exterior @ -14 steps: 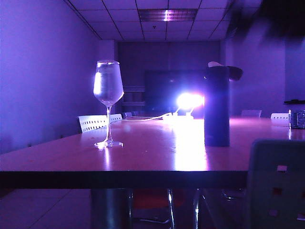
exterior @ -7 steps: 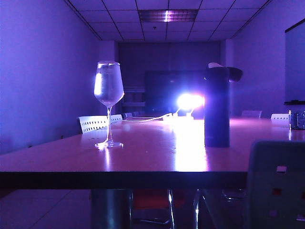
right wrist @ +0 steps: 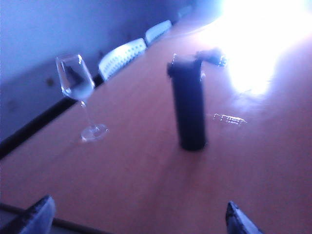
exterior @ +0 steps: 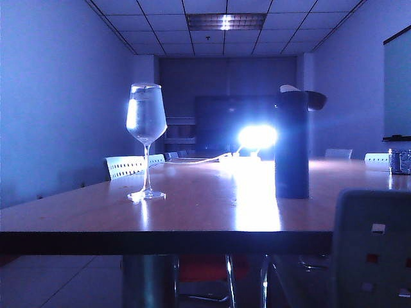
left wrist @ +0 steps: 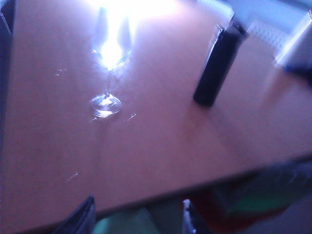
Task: Pick up the black thermos cup, pour some water from it into the stemmed glass, and then put the thermos cup back on the table.
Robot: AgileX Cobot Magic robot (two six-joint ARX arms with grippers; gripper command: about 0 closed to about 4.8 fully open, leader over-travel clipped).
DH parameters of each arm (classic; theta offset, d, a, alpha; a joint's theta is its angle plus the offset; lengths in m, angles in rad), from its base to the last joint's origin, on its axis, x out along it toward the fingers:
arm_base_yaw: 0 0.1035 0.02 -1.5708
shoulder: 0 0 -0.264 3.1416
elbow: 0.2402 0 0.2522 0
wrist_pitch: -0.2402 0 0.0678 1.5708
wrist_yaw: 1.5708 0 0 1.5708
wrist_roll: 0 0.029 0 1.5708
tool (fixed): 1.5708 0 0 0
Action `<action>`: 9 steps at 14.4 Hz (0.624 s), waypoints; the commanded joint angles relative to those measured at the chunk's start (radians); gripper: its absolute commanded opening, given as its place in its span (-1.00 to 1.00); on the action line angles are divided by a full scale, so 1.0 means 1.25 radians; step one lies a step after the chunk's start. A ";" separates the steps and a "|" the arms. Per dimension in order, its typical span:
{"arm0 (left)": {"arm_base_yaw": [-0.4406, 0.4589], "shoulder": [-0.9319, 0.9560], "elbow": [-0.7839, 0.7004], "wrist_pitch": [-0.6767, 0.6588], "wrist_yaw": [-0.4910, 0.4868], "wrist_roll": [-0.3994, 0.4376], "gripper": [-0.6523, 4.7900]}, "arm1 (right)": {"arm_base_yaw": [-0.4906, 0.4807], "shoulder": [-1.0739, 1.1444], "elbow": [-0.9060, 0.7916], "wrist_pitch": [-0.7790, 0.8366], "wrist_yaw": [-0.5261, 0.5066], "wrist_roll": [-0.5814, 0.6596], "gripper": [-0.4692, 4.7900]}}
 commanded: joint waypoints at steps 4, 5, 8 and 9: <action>-0.002 -0.001 -0.324 0.345 0.027 -0.093 -0.74 | 0.001 0.001 -0.307 0.300 -0.025 0.072 -0.51; -0.002 -0.001 -0.350 0.352 0.027 -0.093 -0.78 | 0.001 0.001 -0.335 0.304 -0.032 0.071 -0.86; -0.001 -0.001 -0.435 0.472 0.022 -0.089 -0.78 | 0.001 0.000 -0.414 0.358 -0.032 0.042 -0.84; -0.001 -0.001 -0.452 0.502 -0.015 -0.085 -0.78 | 0.001 0.000 -0.429 0.374 -0.024 0.040 -0.84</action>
